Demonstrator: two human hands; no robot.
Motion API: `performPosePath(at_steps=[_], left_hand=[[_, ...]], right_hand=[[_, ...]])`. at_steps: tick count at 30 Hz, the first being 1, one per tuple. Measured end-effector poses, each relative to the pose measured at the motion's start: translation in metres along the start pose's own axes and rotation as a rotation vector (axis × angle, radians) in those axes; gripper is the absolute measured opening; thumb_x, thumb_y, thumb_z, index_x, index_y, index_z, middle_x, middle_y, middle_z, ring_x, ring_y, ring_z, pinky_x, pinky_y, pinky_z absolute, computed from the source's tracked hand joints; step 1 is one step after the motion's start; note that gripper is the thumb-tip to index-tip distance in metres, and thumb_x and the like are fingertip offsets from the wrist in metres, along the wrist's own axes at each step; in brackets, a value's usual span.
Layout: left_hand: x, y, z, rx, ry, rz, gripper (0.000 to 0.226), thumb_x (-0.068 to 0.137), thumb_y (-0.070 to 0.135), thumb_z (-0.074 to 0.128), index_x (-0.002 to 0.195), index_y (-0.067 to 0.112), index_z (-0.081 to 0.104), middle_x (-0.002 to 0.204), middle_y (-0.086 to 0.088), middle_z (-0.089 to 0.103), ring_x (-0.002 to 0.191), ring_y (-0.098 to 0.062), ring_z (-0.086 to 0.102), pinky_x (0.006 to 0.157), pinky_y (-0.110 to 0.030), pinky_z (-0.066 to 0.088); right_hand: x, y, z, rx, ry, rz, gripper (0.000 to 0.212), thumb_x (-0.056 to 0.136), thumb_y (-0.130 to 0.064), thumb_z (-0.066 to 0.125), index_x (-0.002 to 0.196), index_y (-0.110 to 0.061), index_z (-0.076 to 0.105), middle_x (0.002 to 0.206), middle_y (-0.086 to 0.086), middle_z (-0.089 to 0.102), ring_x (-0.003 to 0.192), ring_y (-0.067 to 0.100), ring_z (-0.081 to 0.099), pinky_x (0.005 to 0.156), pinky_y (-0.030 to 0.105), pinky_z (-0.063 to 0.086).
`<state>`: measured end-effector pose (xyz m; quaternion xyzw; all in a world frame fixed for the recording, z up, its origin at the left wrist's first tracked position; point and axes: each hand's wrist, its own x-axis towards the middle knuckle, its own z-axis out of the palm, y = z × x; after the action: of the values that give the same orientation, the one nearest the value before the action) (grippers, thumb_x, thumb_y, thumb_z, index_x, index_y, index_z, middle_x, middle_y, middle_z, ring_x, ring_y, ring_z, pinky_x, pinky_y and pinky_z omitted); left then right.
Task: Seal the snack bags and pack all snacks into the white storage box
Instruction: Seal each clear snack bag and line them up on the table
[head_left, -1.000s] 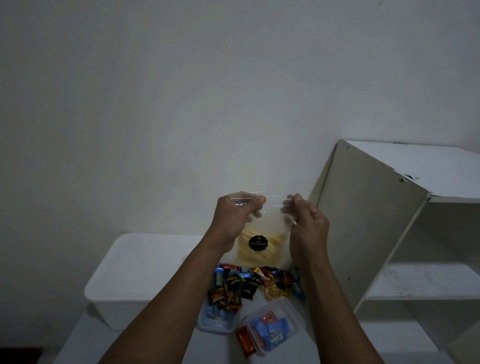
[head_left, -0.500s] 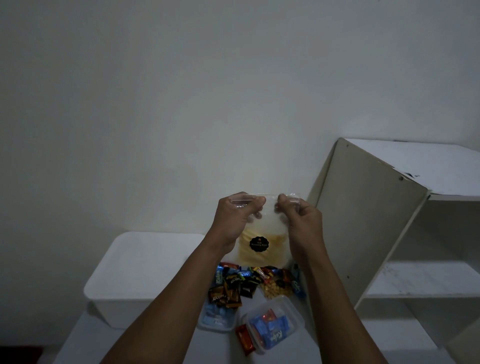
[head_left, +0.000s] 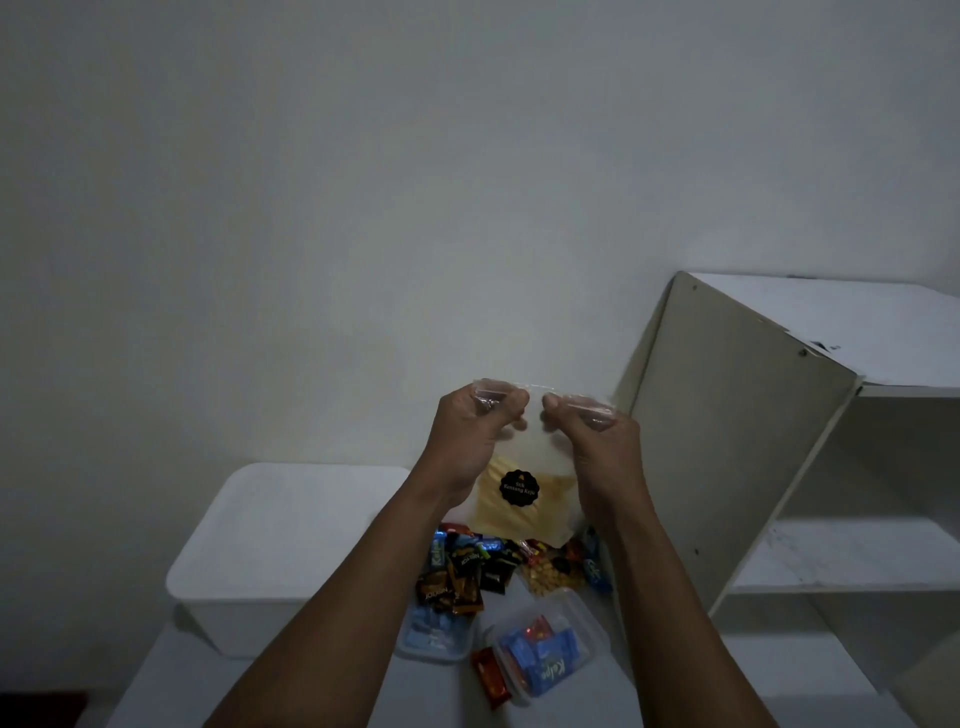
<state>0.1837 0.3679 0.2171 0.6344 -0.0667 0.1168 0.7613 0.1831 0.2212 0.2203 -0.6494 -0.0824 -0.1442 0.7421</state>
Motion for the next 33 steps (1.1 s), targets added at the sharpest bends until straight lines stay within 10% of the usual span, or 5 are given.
performPosePath(at_steps=[18, 24, 29, 33], left_hand=[[-0.001, 0.000, -0.002, -0.208, 0.071, -0.008, 0.030, 0.077, 0.033, 0.072, 0.090, 0.007, 0.068, 0.073, -0.008, 0.068, 0.077, -0.020, 0.067, 0.079, -0.038, 0.055], [0.000, -0.002, -0.002, -0.056, 0.016, -0.032, 0.003, 0.089, 0.014, 0.068, 0.087, 0.014, 0.071, 0.074, 0.002, 0.069, 0.072, -0.016, 0.067, 0.076, -0.035, 0.054], [-0.004, -0.003, -0.003, -0.030, -0.013, -0.034, 0.004, 0.089, 0.014, 0.068, 0.089, 0.013, 0.072, 0.078, -0.003, 0.070, 0.074, -0.017, 0.066, 0.078, -0.037, 0.053], [-0.006, -0.006, 0.001, -0.026, 0.012, -0.031, 0.006, 0.090, 0.015, 0.067, 0.087, 0.014, 0.072, 0.078, -0.002, 0.071, 0.073, -0.016, 0.067, 0.078, -0.038, 0.053]], right_hand=[[0.003, 0.011, -0.003, 0.086, 0.050, 0.024, 0.023, 0.084, -0.012, 0.075, 0.098, 0.006, 0.073, 0.080, 0.001, 0.073, 0.076, 0.007, 0.068, 0.068, 0.018, 0.053], [-0.001, 0.014, 0.001, 0.003, -0.004, -0.011, 0.022, 0.087, -0.016, 0.073, 0.094, 0.005, 0.074, 0.085, 0.003, 0.075, 0.077, 0.001, 0.068, 0.068, 0.011, 0.050], [-0.004, 0.018, 0.004, 0.065, 0.004, 0.059, 0.019, 0.080, -0.015, 0.080, 0.095, -0.005, 0.078, 0.093, 0.012, 0.077, 0.096, 0.030, 0.072, 0.086, 0.043, 0.058], [-0.007, 0.018, 0.006, 0.070, 0.040, 0.066, 0.008, 0.082, -0.013, 0.078, 0.090, -0.011, 0.079, 0.089, 0.006, 0.078, 0.091, 0.020, 0.073, 0.081, 0.034, 0.056]])
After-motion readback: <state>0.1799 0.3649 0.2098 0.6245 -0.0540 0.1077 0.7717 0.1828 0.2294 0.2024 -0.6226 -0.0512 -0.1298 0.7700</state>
